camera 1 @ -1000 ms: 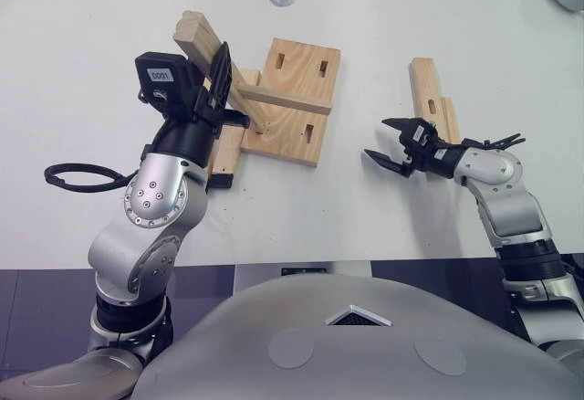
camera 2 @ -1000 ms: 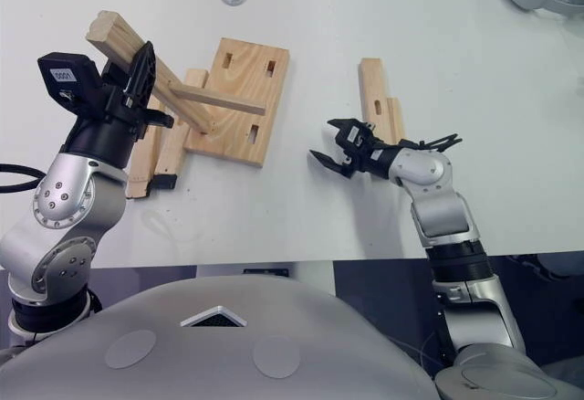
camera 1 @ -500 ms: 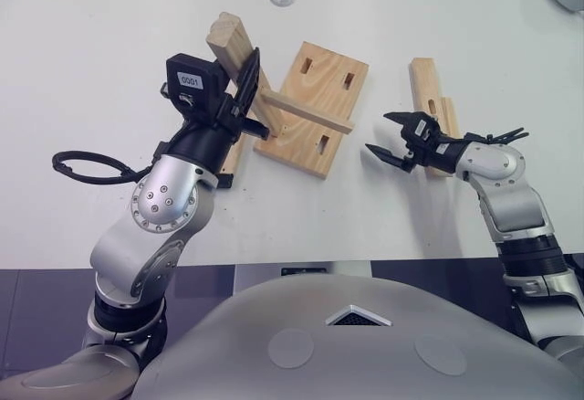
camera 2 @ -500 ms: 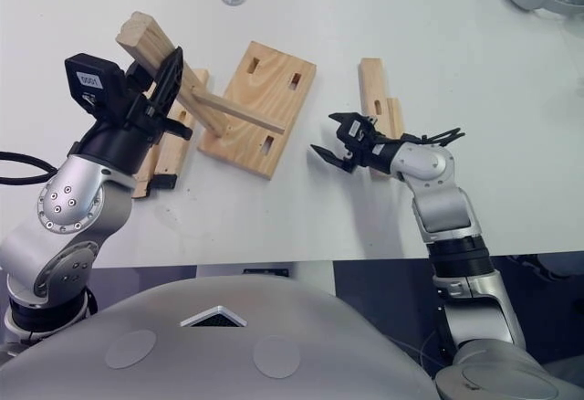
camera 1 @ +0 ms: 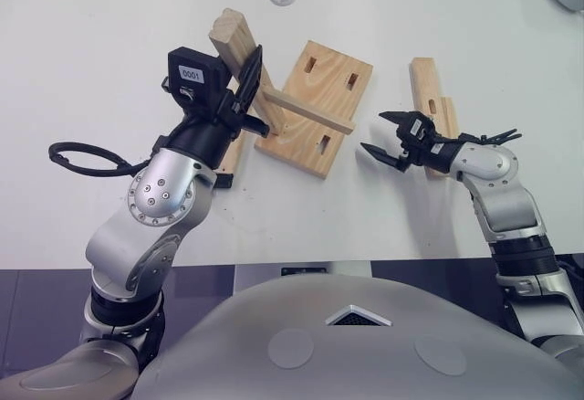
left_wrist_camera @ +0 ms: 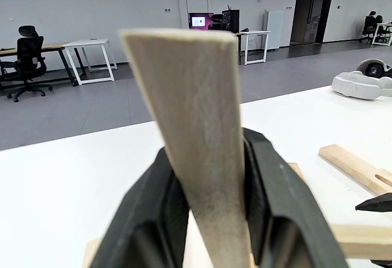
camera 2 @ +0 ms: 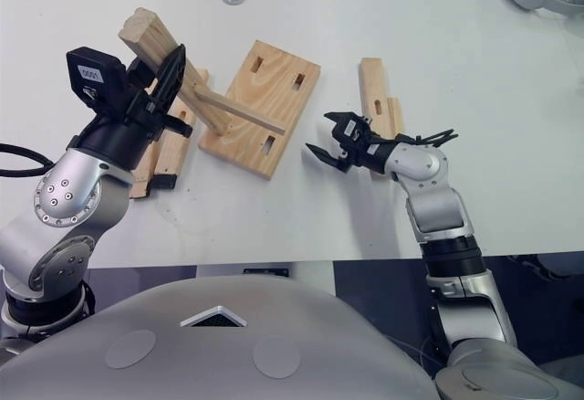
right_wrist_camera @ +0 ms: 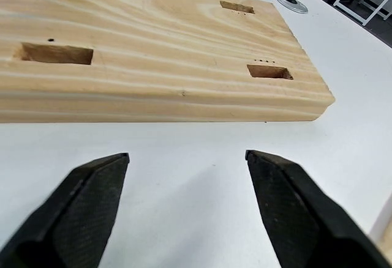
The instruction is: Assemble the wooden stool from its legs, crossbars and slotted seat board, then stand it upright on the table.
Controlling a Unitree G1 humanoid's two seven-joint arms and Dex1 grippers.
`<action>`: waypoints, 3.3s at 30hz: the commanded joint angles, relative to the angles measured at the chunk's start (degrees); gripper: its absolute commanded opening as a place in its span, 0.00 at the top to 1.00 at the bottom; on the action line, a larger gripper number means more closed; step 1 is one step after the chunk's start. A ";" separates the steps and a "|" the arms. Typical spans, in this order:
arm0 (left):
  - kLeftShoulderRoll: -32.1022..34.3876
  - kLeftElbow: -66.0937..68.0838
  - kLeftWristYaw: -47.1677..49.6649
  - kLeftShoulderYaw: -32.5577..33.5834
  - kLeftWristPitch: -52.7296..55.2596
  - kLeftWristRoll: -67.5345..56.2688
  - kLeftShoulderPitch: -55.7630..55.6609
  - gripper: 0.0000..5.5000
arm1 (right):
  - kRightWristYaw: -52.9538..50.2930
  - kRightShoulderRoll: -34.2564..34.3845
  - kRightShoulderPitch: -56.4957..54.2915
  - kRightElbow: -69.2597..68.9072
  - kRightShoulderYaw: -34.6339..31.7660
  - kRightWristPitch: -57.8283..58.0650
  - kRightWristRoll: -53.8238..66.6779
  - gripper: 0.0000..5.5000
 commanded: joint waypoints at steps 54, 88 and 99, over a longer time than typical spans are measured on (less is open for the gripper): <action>14.10 36.14 -42.02 2.81 -17.14 22.73 -5.89 0.02 | -4.56 0.23 -2.32 1.21 0.98 1.10 -0.97 0.35; 7.35 29.06 -47.75 -11.21 -9.12 36.26 -5.50 0.02 | -9.30 4.10 -10.51 11.06 4.19 4.01 -6.04 0.35; 8.04 20.89 -44.02 3.47 -3.40 33.74 -7.34 0.02 | -22.92 3.02 -9.69 7.87 -8.48 1.17 -7.10 0.35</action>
